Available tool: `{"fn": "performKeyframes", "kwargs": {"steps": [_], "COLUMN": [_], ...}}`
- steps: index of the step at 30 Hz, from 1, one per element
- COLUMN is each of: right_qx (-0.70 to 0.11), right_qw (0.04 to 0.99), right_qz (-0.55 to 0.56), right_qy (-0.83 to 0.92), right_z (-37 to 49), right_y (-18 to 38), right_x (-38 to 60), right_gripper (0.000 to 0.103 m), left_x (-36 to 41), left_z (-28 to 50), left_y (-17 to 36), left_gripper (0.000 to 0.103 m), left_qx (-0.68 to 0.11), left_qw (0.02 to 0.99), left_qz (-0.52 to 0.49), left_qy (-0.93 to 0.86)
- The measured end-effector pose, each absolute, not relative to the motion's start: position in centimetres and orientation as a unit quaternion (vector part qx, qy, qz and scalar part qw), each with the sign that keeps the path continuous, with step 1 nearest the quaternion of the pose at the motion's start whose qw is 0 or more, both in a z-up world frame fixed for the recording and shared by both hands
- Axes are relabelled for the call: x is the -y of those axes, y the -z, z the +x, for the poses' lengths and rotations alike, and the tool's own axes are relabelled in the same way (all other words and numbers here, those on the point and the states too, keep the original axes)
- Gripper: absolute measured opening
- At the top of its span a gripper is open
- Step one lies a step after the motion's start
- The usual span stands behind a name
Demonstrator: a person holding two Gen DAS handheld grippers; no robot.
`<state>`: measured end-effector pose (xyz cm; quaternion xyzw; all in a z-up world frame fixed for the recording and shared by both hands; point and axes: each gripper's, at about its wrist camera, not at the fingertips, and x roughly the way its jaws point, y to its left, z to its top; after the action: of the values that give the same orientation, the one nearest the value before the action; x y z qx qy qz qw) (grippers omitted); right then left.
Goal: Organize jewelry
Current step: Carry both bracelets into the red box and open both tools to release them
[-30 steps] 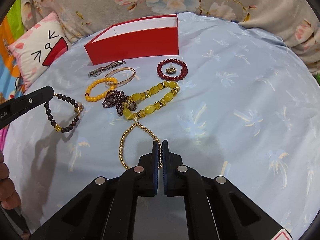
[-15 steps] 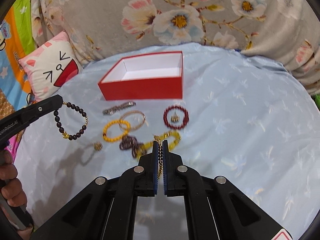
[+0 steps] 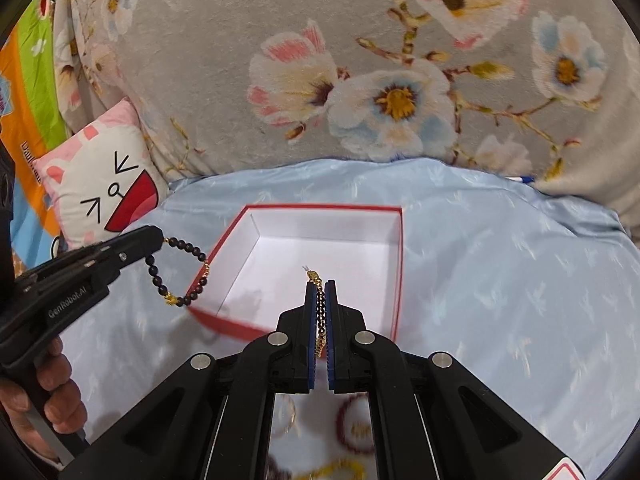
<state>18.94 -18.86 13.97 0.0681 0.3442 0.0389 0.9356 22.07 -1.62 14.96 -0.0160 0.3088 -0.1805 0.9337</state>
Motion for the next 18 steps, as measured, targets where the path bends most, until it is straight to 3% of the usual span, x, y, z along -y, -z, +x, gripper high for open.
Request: {"fn": "performKeyframes", "kwargs": {"steps": [10,18], "right_qx": [-0.381,-0.423], "right_qw": [0.921,0.903], "right_qz": [0.069,0.066], "right_qy": [-0.043,-0.018], "right_z": [29.3,33.4], "right_y": [-10.5,-6.6], "right_x": [19.8,21.2], "right_gripper": [0.004,0.005], "left_x": [4.1,5.0], "left_z": [31.6,34.8], "left_y": [-11.1,-7.9], "left_gripper": [0.007,0.008], "left_qx": [-0.337,-0.366], "left_qw": [0.928,0.919], "left_qz": [0.009,0.025], "left_qy": [0.162,0.143]}}
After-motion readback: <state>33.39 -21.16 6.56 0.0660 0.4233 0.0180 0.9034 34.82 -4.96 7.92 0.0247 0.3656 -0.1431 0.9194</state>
